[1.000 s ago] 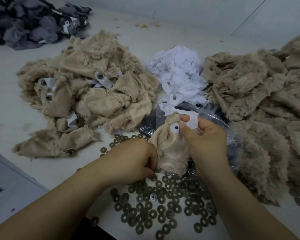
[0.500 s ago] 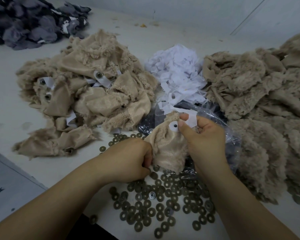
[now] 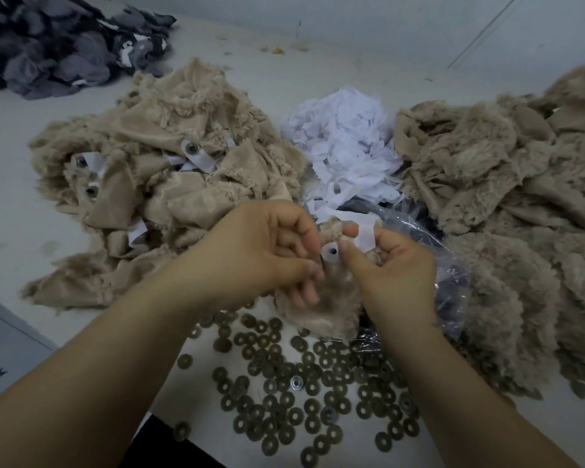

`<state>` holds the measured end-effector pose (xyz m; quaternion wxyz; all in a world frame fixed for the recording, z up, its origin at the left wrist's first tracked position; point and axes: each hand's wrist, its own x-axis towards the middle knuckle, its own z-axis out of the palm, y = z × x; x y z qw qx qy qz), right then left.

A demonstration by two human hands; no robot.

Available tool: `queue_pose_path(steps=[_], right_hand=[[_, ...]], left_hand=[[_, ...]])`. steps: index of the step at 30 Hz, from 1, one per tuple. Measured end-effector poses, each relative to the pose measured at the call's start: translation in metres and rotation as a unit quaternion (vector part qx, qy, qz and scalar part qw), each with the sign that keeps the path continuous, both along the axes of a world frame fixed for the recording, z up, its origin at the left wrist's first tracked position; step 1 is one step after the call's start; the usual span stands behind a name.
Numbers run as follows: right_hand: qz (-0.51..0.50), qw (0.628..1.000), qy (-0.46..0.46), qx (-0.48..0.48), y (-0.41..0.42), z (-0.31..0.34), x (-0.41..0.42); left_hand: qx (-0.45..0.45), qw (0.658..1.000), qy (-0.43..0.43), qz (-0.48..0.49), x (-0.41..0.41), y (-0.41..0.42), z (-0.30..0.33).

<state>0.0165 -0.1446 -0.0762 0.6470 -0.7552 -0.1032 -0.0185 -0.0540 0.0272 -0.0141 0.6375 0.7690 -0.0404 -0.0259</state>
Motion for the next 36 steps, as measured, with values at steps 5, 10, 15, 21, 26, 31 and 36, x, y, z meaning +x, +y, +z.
queue_pose_path(steps=[5, 10, 15, 21, 26, 31, 36], right_hand=[[0.003, 1.0, -0.019, -0.018, 0.0, 0.003, -0.002], [0.009, 1.0, -0.01, -0.01, 0.0, 0.006, -0.004], [0.03, 0.998, 0.034, 0.035, -0.001, 0.008, -0.004], [0.077, 0.987, 0.087, 0.108, -0.001, 0.007, -0.006], [0.088, 0.983, 0.088, 0.136, 0.0, 0.004, -0.007], [0.061, 0.985, 0.081, 0.141, 0.001, 0.006, -0.008], [0.057, 0.987, 0.069, 0.136, 0.002, 0.007, -0.009]], left_hand=[[-0.014, 0.992, -0.005, 0.122, 0.022, -0.025, -0.019], [0.05, 0.985, -0.024, 0.164, 0.026, -0.03, -0.034], [0.171, 0.957, -0.134, 0.19, 0.022, -0.03, -0.043], [0.275, 0.917, -0.227, 0.176, 0.019, -0.031, -0.044], [0.325, 0.887, -0.268, 0.19, 0.017, -0.036, -0.049], [0.328, 0.889, -0.27, 0.173, 0.021, -0.035, -0.048], [0.331, 0.878, -0.305, 0.165, 0.021, -0.034, -0.051]])
